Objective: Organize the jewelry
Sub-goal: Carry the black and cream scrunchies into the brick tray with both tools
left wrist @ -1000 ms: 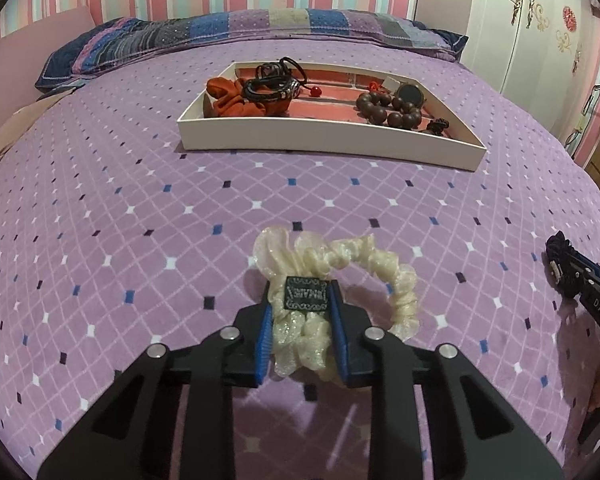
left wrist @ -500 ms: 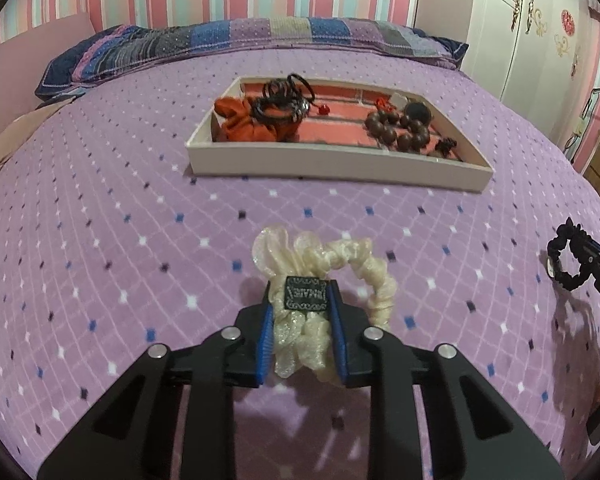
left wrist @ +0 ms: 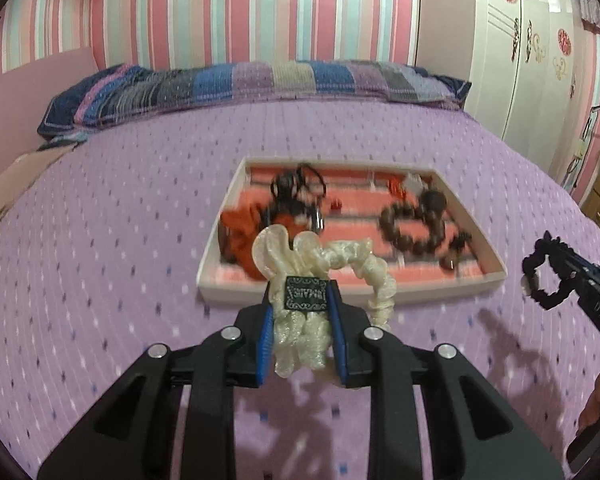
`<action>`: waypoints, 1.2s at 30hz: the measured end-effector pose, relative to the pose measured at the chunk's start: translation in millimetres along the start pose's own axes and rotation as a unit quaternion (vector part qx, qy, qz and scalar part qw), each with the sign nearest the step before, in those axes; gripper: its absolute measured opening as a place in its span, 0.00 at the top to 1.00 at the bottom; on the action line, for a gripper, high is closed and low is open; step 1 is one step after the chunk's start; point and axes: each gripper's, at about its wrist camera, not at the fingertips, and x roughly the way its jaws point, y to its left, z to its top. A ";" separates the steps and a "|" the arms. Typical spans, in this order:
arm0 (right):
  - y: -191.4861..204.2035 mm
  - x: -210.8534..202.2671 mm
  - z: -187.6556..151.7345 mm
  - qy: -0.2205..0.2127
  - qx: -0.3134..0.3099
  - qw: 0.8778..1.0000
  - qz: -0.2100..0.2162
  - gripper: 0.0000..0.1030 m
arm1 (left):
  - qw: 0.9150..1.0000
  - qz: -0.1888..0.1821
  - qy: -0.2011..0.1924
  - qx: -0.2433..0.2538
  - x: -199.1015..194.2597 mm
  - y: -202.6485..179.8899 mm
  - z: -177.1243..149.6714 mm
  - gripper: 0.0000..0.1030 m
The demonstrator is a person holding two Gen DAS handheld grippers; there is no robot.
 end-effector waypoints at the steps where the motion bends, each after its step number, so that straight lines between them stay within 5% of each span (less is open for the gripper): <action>1: 6.5 4.4 8.7 -0.004 -0.003 1.000 0.002 0.86 | 1.000 0.000 -0.003 0.001 2.3 0.9 6.4 0.76; 14: 39.7 76.4 51.1 0.001 -0.001 1.000 0.018 0.86 | 1.000 0.007 -0.004 0.008 70.1 5.9 39.7 0.76; 36: 52.5 133.2 27.0 0.040 -0.040 0.998 -0.024 0.86 | 0.999 -0.014 0.045 0.017 129.5 12.2 20.1 0.76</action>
